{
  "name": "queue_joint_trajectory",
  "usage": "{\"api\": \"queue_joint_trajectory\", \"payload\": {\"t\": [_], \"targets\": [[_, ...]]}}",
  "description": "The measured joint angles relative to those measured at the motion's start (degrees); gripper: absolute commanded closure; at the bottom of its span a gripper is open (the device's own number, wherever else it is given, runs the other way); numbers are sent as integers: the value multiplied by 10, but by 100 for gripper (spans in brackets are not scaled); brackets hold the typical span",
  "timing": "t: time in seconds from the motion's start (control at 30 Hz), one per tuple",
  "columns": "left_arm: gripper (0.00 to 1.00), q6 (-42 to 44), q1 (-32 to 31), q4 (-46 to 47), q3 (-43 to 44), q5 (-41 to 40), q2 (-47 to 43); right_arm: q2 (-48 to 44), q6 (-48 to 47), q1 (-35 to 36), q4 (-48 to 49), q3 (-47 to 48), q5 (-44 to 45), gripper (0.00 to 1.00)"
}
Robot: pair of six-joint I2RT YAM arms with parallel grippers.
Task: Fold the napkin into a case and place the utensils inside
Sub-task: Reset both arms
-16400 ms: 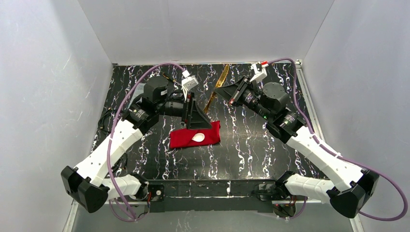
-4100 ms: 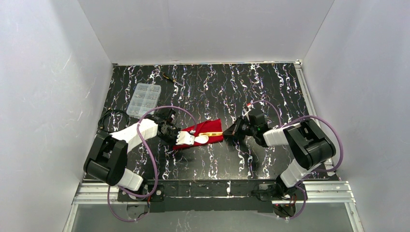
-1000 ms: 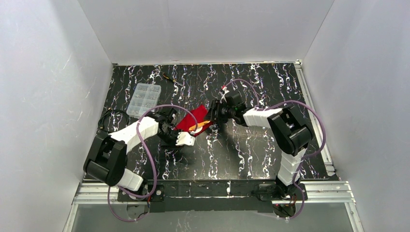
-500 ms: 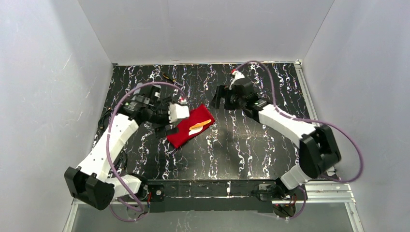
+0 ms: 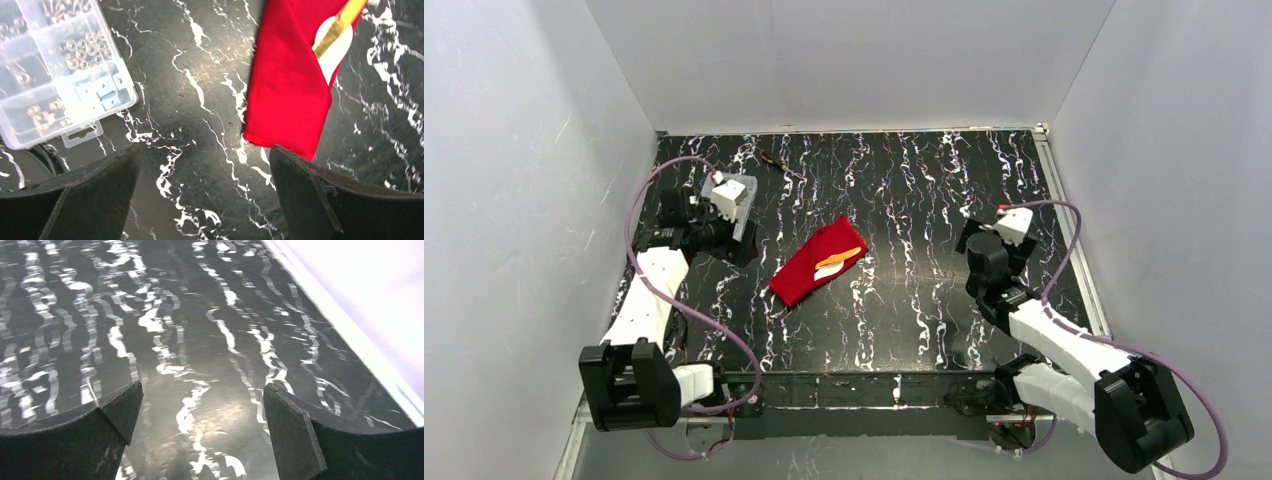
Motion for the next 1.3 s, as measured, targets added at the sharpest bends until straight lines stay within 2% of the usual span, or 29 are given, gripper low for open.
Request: {"api": "queue_joint_trajectory", "payload": {"t": [0.23,0.5,0.83,1.0,1.17,1.3], "targets": [[1,-95,64,158,-68,52,50,33,-12,-65,101,-45,92,1],[2,-186,82,442,-243,49,55,122,-10,-147,177,-70,84,1],[1,-258,82,657,-275,44,167,266,-41,-222,288,-71,-3,1],[1,-267,82,730,-306,44,172,287,-79,-220,363,-83,-57,1],[2,-266,70,807,-363,25,163,331,-163,-206,472,-112,-186,1],[2,-255,44,855,-372,-10,172,350,-188,-198,483,-111,-232,1]]}}
